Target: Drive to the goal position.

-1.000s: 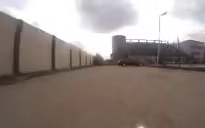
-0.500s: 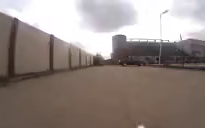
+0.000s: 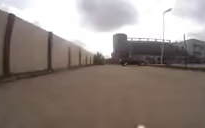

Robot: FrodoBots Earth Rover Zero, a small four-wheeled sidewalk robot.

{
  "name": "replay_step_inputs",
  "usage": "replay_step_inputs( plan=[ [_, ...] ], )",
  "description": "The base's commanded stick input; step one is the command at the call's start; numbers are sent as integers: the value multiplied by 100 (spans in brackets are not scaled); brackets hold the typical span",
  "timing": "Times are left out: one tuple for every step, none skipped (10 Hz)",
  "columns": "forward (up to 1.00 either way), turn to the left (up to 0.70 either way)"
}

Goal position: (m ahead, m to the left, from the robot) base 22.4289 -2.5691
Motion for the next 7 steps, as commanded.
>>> replay_step_inputs(
  plan=[
    [70,0],
    [70,0],
    [70,0],
    [70,0],
    [70,0],
    [70,0],
    [70,0]
  ],
)
